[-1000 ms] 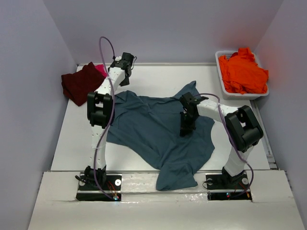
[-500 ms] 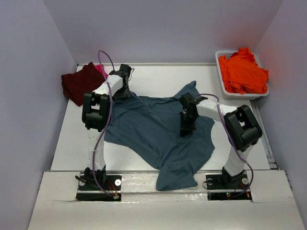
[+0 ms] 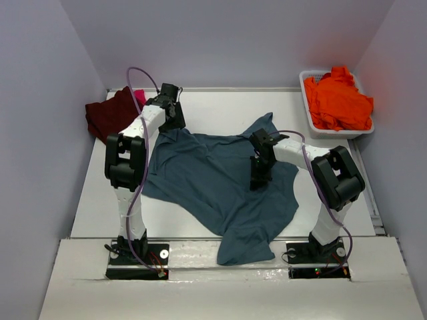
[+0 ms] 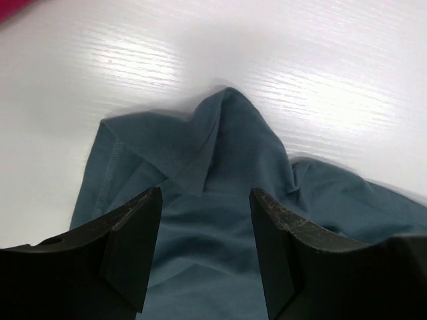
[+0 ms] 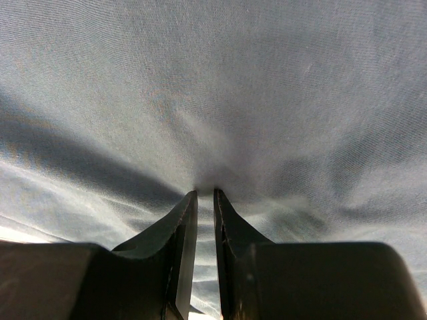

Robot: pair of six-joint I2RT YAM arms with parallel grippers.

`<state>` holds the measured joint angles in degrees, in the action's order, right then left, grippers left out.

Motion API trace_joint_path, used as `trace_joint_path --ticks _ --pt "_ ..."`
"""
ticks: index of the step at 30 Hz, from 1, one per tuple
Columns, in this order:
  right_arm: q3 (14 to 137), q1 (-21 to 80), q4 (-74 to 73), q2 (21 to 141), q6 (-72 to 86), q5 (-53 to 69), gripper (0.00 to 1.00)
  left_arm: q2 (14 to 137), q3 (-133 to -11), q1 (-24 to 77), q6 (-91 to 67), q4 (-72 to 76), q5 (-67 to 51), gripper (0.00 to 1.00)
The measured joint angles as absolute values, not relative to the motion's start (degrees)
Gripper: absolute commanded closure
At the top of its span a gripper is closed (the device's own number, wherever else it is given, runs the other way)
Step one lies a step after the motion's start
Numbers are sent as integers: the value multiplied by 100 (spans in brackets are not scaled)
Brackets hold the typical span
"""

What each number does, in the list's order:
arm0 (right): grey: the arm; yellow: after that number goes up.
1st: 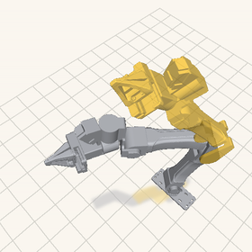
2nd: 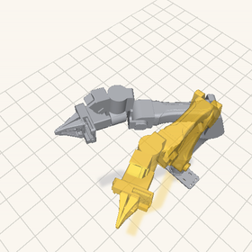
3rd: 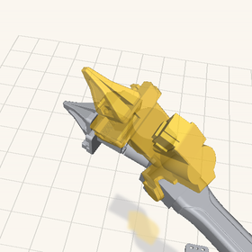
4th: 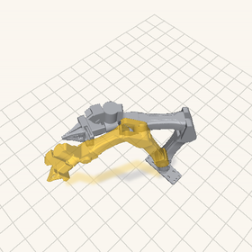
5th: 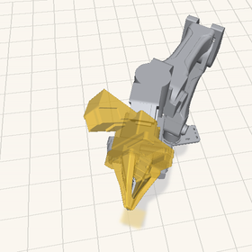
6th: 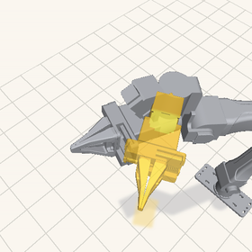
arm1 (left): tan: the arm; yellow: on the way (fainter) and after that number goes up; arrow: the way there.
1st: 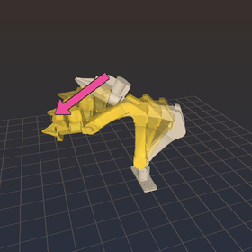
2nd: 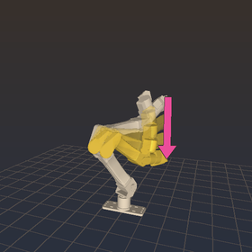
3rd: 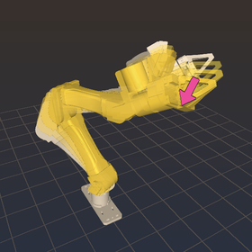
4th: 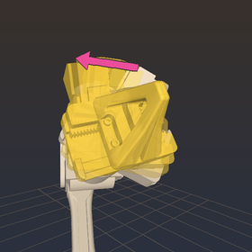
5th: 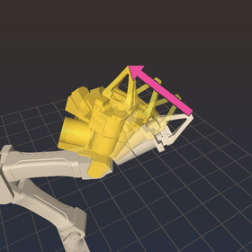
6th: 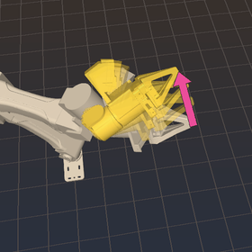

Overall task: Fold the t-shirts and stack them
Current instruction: Flatten the tshirt out

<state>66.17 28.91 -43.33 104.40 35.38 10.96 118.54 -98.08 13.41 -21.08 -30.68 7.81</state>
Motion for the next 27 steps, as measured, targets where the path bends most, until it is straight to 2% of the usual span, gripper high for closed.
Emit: trace_joint_path --ticks 12,27 --pt "6567 2888 -4276 10427 3535 1127 78 11841 -9124 1162 -2237 -2541 191 36" --pt "6554 2884 -4254 10427 3533 1142 79 11832 -8906 1009 -2294 -2202 43 40"
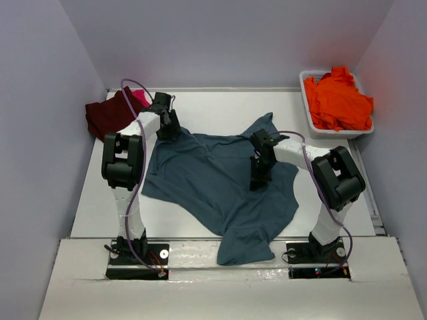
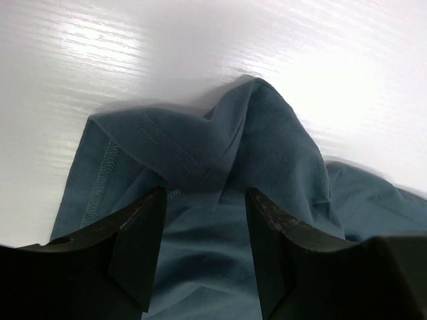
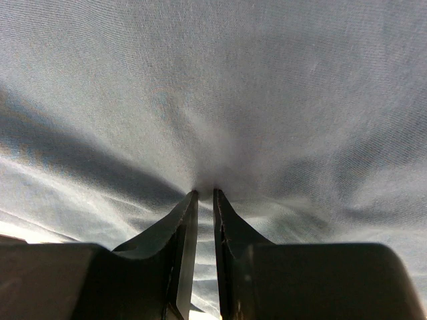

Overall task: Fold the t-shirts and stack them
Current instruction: Flatten the tshirt out

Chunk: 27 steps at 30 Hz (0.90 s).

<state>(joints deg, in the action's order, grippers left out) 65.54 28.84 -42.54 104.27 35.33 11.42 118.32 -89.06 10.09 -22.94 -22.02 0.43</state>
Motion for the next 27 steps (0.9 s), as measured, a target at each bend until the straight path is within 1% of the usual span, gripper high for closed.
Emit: trace_joint_path --ticks 8,9,12,17,19,21,22,27 --pt "6539 2884 -4213 10427 3533 1144 79 11832 -8895 928 -2298 -2023 40 45" --pt "6534 2884 -4204 10427 3533 1144 79 11832 -8895 926 -2298 -2003 43 47" --pt "6528 2884 -4195 10427 3535 1144 79 11832 -8884 926 -2298 -1942 40 49" --pt "6519 2884 -4187 10427 3535 1155 79 11832 -8818 913 -2303 -1870 36 59" --pt "6517 2884 -4185 10427 3535 1157 79 11832 -8796 913 -2303 -1859 30 60" --pt "6517 2884 -4180 10427 3535 1157 80 11832 -8774 906 -2300 -1857 23 64" --pt "6517 2884 -4178 10427 3535 1157 80 11832 -8774 895 -2303 -1855 21 65" --pt "6512 2884 -4174 10427 3533 1157 80 11832 -8774 888 -2298 -1841 21 71"
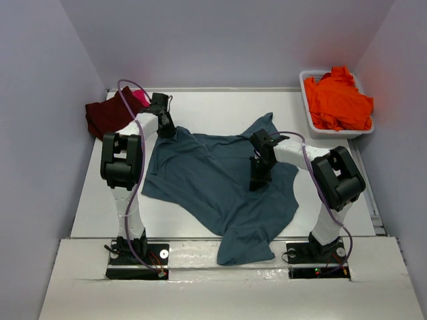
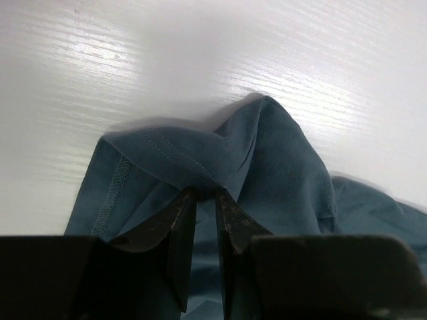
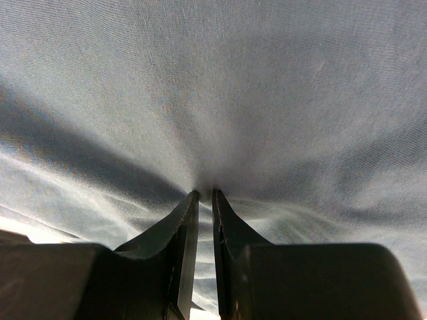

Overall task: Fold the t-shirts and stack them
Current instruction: Flatten the tshirt out

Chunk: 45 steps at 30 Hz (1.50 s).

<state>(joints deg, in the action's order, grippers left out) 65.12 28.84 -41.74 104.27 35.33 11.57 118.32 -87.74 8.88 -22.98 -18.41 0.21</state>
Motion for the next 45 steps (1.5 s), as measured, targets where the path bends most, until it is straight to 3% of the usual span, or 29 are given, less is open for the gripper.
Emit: trace_joint_path --ticks 8,12,16,20,23,35,38,45 --pt "6504 2882 -4154 10427 3535 1160 81 11832 -8774 851 -2279 -1837 19 91" --pt "6497 2880 -4152 10427 3535 1164 81 11832 -8774 849 -2270 -1839 19 94" --pt "6497 2877 -4152 10427 3535 1170 81 11832 -8774 849 -2259 -1844 19 91" --pt "6482 2877 -4139 10427 3535 1194 81 11832 -8772 849 -2261 -1844 -51 76" --pt "6477 2877 -4130 10427 3535 1205 81 11815 -8718 849 -2257 -1833 -99 72" --pt "6466 2856 -4123 10427 3538 1247 82 11642 -8392 797 -2261 -1809 -130 70" --pt "6466 2856 -4123 10427 3538 1247 82 11640 -8364 777 -2255 -1785 -130 58" --pt "6466 2856 -4123 10427 3535 1247 83 11638 -8322 777 -2263 -1726 -134 57"
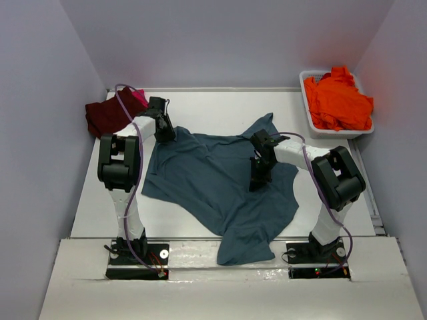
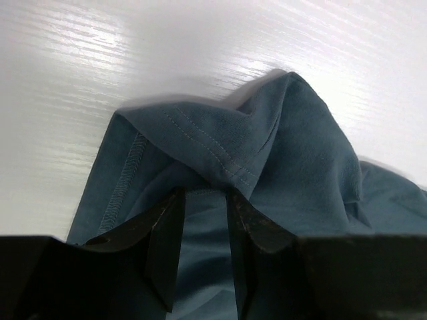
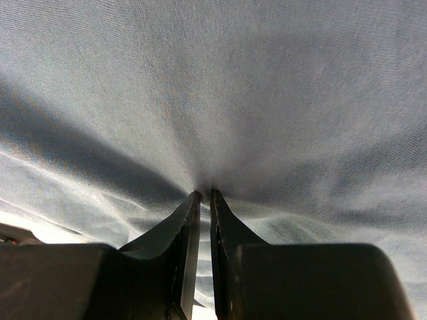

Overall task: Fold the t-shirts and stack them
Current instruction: Flatten the tshirt out

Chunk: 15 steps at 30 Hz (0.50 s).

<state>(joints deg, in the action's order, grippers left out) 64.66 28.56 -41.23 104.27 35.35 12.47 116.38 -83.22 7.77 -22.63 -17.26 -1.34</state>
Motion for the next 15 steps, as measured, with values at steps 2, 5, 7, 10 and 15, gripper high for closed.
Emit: trace_joint_path --ticks 2,5,7,10,15 --pt "6466 2856 -4123 10427 3535 1245 83 11638 -8322 777 -2263 -1691 -141 58" --pt "6466 2856 -4123 10427 3535 1245 83 11638 -8322 777 -2261 -1643 -152 58" --pt "6466 2856 -4125 10427 3535 1245 83 11638 -8322 777 -2259 -1610 -163 58" --pt "6466 2856 -4125 10427 3535 1245 83 11638 -8322 777 -2259 -1568 -202 59" --pt "6466 2856 -4125 10427 3535 1245 83 11640 -8326 777 -2257 -1540 -274 59"
